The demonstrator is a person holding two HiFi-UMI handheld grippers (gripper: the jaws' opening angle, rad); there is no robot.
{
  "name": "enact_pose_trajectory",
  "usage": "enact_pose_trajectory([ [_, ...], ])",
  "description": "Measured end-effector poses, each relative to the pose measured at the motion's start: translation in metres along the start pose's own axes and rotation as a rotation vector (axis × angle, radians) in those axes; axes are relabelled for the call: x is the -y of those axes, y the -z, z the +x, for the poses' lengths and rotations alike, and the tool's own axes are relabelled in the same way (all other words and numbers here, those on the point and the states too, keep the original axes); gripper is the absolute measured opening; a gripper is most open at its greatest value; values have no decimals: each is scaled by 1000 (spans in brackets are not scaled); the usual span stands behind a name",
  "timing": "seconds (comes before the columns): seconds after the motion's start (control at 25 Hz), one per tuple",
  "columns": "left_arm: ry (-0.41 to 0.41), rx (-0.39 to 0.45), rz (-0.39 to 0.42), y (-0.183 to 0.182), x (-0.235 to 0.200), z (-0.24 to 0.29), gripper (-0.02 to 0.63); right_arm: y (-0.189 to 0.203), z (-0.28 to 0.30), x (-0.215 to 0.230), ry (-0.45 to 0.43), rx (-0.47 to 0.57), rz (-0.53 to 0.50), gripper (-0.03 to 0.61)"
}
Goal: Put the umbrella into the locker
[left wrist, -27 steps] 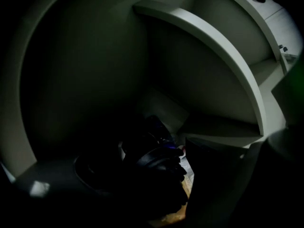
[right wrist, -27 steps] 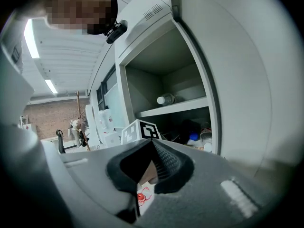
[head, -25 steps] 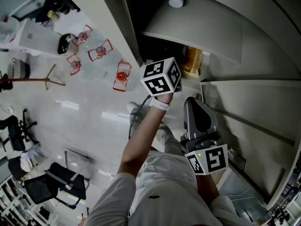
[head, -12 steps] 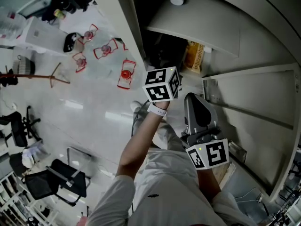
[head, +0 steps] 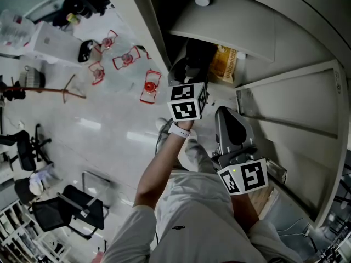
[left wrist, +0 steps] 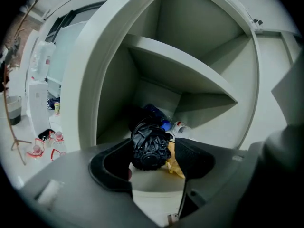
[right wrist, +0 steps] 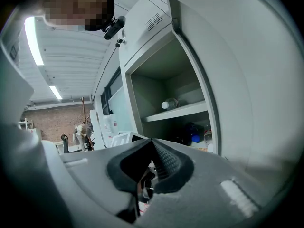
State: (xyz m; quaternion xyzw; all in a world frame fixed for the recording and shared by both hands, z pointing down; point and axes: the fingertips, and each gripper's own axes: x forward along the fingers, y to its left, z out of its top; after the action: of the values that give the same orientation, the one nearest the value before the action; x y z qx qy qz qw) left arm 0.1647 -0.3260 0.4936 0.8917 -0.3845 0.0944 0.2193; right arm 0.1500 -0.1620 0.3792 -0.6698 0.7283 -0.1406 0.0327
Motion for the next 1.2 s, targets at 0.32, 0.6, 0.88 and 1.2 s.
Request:
enact_pose_trajectory([
  [0.32, -33, -17, 49, 0, -4, 8, 212, 1, 3, 1, 4, -1, 5, 2],
  [0.6, -13, -21, 40, -7, -2, 29, 213, -2, 4, 4, 18, 0, -3, 2],
  [0.88, 1, -40, 60, -12, -1, 26, 215, -3, 1, 3, 28, 5, -4, 2],
  [1.2, -32, -3, 39, 2, -4, -28, 11, -11, 2, 1, 29, 11, -22, 2],
])
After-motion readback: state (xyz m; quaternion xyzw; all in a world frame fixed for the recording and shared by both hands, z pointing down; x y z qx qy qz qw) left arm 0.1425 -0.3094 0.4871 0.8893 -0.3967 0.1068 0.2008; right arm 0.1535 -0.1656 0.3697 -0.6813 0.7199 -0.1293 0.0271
